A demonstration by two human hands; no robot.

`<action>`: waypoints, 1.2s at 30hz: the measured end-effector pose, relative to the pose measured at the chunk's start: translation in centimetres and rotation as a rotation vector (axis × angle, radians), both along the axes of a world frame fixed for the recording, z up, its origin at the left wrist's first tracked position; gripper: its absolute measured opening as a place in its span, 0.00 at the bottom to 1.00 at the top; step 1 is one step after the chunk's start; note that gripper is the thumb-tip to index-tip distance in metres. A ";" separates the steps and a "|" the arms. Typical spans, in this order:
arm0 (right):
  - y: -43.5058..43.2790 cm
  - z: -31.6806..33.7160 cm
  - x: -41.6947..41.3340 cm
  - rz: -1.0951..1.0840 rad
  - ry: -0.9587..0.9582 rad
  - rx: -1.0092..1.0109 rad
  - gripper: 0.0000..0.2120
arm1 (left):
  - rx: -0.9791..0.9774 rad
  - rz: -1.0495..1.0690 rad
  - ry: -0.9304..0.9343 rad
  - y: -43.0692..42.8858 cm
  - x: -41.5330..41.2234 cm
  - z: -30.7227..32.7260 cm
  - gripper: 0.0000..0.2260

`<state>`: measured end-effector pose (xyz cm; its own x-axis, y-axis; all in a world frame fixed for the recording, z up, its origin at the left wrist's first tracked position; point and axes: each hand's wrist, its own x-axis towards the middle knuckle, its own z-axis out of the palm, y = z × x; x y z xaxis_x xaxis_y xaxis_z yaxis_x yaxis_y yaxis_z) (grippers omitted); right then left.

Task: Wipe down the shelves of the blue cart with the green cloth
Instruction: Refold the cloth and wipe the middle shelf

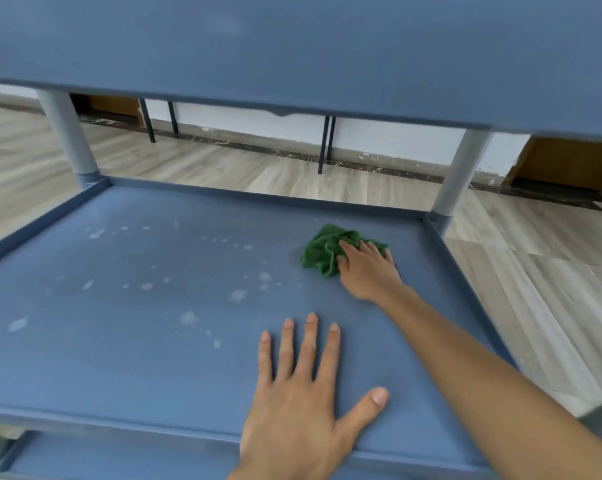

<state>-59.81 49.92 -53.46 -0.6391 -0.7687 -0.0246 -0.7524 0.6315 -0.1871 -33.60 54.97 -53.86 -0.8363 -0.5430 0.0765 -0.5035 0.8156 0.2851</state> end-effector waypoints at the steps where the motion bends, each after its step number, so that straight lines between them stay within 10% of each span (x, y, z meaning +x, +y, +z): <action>1: -1.6 0.1 -1.0 -0.010 -0.005 0.000 0.27 | 0.024 -0.007 -0.034 0.1 0.0 0.3 0.44; 15: -7.1 0.7 -3.9 -0.075 -0.032 -0.062 0.22 | -0.067 0.041 -0.003 -0.6 -0.8 0.2 0.42; 36: 22.4 1.8 16.7 0.107 -0.044 0.138 0.36 | 0.186 0.121 0.253 -0.3 0.9 0.7 0.45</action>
<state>-43.08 72.30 -51.68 -0.5495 -0.8199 -0.1605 -0.8099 0.5700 -0.1383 -32.66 54.67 -53.18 -0.7320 -0.6613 0.1637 -0.4879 0.6766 0.5516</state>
